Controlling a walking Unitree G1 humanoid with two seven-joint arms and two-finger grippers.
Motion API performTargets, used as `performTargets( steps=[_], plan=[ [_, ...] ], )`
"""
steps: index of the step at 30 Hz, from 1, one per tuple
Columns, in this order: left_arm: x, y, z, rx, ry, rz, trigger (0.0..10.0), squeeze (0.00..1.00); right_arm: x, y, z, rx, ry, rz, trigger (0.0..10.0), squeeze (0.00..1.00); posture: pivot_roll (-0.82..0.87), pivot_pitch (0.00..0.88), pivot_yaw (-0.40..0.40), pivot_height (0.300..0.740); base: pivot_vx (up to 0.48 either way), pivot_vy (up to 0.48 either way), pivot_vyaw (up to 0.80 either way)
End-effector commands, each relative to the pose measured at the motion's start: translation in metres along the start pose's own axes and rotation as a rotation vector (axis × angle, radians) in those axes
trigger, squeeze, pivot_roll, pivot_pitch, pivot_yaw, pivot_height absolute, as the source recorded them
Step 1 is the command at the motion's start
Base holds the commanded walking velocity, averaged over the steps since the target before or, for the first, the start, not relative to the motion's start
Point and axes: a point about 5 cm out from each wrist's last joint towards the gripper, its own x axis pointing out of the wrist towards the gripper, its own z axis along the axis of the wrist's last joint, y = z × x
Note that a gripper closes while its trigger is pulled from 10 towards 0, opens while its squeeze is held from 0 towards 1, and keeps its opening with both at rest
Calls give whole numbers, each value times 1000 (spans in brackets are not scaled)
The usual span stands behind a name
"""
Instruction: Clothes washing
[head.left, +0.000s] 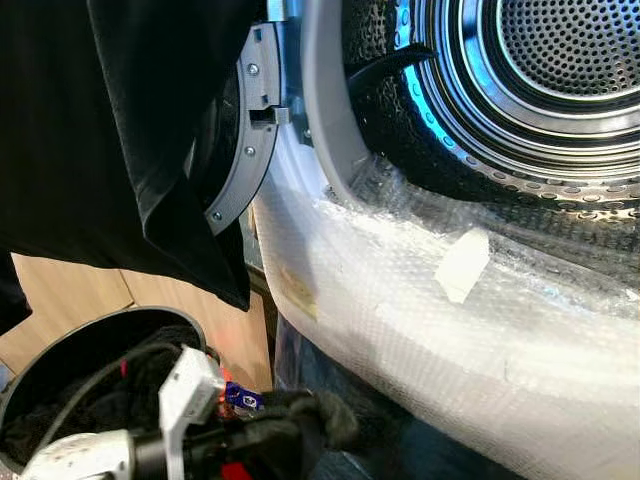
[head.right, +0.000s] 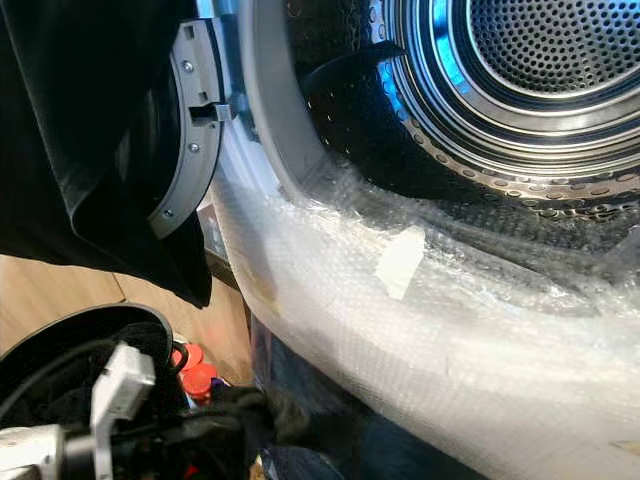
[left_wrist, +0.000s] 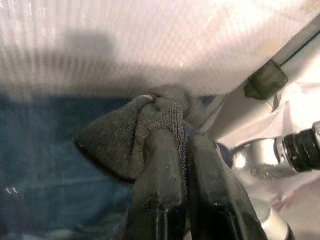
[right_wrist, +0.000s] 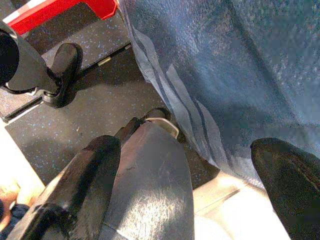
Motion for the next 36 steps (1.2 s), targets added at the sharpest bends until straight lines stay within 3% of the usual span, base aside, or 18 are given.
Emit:
performTargets(
  steps=[1,3,8,10,12,15,16,17,21,25,28,31,36],
  plan=[
    [-2,9,-13,-35,64,29,0,0,0,1,11,-60,-44,16,10000,0,111,0,25,740,0,0,0],
    [-2,12,-17,-47,78,36,0,0,0,0,13,-73,-57,23,10000,0,111,0,25,740,0,0,0],
    [0,25,-28,-45,114,102,0,0,-7,-19,27,-159,-171,161,10000,0,98,0,1,740,0,0,0],
    [0,26,-29,-45,115,105,0,0,-8,-20,28,-172,-182,184,10000,0,98,0,1,740,0,0,0],
    [3,26,-26,-39,97,90,0,0,-14,-30,33,-260,-226,269,10000,0,90,0,-4,740,0,0,0],
    [6,27,-25,-35,89,78,0,0,-18,-35,38,-286,-249,313,10000,0,91,0,-8,740,0,0,0],
    [9,27,-24,-21,91,63,0,0,-23,-36,45,-305,-289,400,10000,784,85,0,-12,740,0,0,0],
    [13,28,-23,-11,93,54,0,0,-27,-37,50,-321,-318,478,10000,1000,89,0,-17,740,0,0,0],
    [13,29,-22,-4,90,53,0,0,-34,-39,57,-347,-366,559,10000,1000,84,0,-16,740,0,0,0],
    [15,26,-25,-9,109,18,0,0,-44,-44,76,-280,-498,634,10000,1000,83,0,-16,740,0,0,0],
    [18,28,-26,-2,118,15,0,0,-47,-44,80,-290,-529,642,10000,1000,78,0,-16,740,0,0,0],
    [22,32,-27,5,121,14,0,0,-48,-46,88,-237,-573,617,10000,1000,65,0,-16,740,0,0,0],
    [35,32,-21,30,111,-14,0,0,-49,-38,93,-240,-605,652,10000,1000,67,0,-24,740,0,0,0]
  ],
)
